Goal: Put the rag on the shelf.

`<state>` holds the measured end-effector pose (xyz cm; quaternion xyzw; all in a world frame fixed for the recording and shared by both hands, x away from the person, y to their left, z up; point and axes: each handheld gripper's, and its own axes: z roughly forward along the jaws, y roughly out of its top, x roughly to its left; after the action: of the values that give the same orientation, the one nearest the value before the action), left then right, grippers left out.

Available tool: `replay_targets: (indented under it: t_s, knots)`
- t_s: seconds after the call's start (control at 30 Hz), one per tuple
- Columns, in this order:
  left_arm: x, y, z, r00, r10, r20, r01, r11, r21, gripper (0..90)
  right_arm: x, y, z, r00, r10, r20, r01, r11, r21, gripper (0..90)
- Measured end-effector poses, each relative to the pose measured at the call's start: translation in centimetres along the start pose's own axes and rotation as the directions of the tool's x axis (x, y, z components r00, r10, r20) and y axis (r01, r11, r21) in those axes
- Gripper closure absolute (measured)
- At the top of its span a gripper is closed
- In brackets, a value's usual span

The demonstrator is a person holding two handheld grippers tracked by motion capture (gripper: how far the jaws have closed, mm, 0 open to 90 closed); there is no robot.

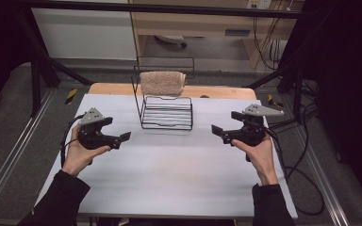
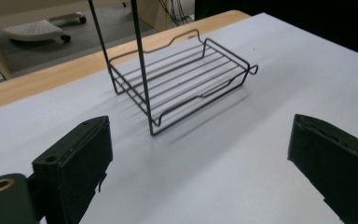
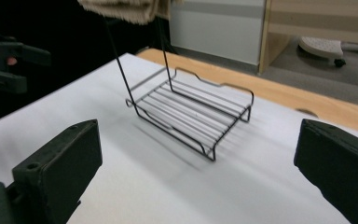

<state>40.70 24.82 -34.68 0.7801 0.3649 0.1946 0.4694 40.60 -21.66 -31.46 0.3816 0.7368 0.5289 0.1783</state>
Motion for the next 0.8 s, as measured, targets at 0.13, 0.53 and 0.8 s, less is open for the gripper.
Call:
replay_targets:
  t_s: [0.13, 0.53, 0.8]
  knots:
    - [0.1, -1.6, -0.2, 0.9999, -0.012, -0.009, 0.012, 0.9997, 0.022, 6.4, -0.6, -2.0, -0.5, 0.9998, 0.018, 0.01, -0.018, 0.9995, 0.026, 0.6]
    - [0.1, -6.7, 0.4, 0.9991, -0.039, 0.018, 0.038, 0.9968, 0.071, 6.5, -1.4, -7.8, -0.5, 0.9988, 0.048, -0.015, -0.046, 0.9938, 0.102, 0.5]
    - [0.2, -9.1, 0.2, 0.9992, -0.04, 0.009, 0.039, 0.9936, 0.106, 7.4, -1.9, -10.7, -0.8, 0.998, 0.057, -0.028, -0.052, 0.9884, 0.142, 0.4]
